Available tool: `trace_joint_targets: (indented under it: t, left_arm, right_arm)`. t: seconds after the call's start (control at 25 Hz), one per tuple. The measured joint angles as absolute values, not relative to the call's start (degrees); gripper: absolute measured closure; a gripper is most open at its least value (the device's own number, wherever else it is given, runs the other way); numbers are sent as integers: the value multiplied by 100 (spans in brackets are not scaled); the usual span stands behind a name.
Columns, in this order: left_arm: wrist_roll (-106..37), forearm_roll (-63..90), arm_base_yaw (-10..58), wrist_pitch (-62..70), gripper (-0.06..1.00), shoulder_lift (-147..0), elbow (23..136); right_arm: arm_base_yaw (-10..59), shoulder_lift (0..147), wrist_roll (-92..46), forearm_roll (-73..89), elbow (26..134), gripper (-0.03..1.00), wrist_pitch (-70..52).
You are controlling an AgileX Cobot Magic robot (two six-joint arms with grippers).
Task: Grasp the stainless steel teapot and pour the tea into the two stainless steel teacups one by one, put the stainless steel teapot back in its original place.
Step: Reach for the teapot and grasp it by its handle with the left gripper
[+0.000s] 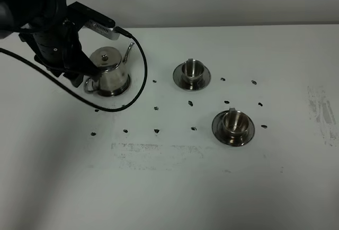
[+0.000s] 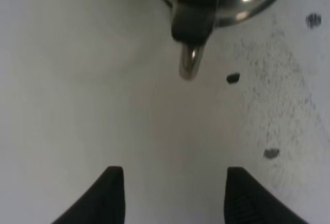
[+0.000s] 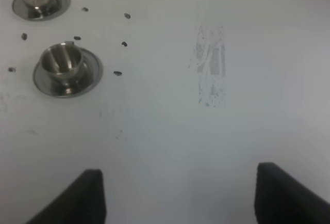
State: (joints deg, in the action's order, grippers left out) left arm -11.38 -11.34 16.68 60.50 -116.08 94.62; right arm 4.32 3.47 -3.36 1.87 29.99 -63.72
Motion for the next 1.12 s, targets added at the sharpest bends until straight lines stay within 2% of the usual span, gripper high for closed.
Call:
trace_joint_targets:
  t: [0.36, 1.12]
  left_arm:
    - [-1444, -844, 1662, 6381, 52, -12510, 10475]
    - [-1691, -844, 1579, 6060, 52, -12842, 10548]
  right_arm:
    - [432, 347, -336, 187, 2999, 38, -6372]
    - [432, 347, -336, 187, 2999, 38, -6372]
